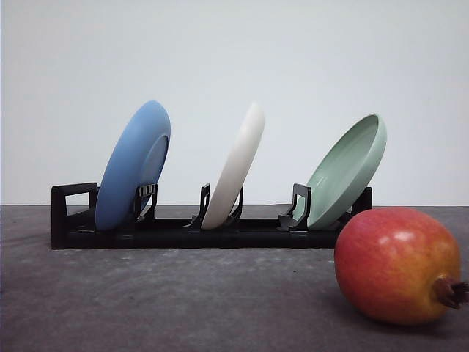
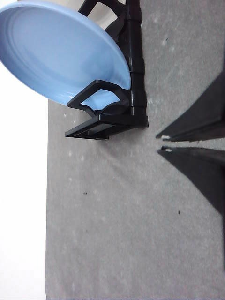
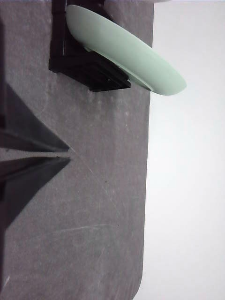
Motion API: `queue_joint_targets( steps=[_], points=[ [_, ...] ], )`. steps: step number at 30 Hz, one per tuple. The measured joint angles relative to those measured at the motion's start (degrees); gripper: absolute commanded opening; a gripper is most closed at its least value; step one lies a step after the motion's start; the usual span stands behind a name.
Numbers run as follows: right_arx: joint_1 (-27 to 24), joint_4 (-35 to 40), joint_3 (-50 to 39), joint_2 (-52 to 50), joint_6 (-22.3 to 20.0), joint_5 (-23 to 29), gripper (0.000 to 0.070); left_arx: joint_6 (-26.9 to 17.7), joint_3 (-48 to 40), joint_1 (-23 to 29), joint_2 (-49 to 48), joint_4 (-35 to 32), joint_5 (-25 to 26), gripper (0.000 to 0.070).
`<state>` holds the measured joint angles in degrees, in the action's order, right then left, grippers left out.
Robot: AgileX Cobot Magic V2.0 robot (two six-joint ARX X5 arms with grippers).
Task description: Place pomegranate in white plate
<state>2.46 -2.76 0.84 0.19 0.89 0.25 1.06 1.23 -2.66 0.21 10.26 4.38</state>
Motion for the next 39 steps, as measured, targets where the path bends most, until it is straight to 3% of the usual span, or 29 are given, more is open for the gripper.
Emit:
queue_joint_targets(
  steps=[4, 8, 15, 20, 23, 26, 29, 33, 39],
  points=[
    [0.00, 0.00, 0.00, 0.00, 0.00, 0.00, 0.0014, 0.63, 0.00, 0.00, 0.00, -0.05, 0.04, 0.0000],
    [0.00, 0.00, 0.00, 0.00, 0.00, 0.00, 0.0014, 4.71, 0.00, 0.00, 0.00, -0.24, 0.33, 0.0000],
    [0.00, 0.82, 0.00, 0.00, 1.71, -0.22, 0.0011, 19.20, 0.00, 0.00, 0.00, -3.20, 0.37, 0.0000],
    [0.00, 4.71, 0.00, 0.00, 8.89, -0.20, 0.0010, 32.22, 0.00, 0.00, 0.00, -8.19, 0.35, 0.0000],
    [0.00, 6.77, 0.28, 0.00, 13.87, -0.20, 0.0009, 37.39, 0.00, 0.00, 0.00, -13.53, 0.35, 0.0001],
    [0.00, 5.15, 2.11, 0.02, 18.16, -0.20, 0.0008, 39.16, 0.25, 0.00, 0.00, -18.67, 0.34, 0.0003],
    [0.00, 1.98, 5.73, 0.02, 21.54, -0.22, 0.0007, 39.26, 3.18, 0.00, 0.03, -15.62, 0.23, 0.0004],
    [0.00, -5.38, 11.54, 0.05, 24.03, -0.25, 0.0007, 37.46, 11.33, 0.00, 0.87, -5.14, -0.16, 0.0004],
    [0.00, -19.95, 22.10, 3.10, 24.91, -3.28, 0.0007, 29.88, 24.81, 0.00, 6.07, 14.44, -0.24, 0.0004]
  ],
)
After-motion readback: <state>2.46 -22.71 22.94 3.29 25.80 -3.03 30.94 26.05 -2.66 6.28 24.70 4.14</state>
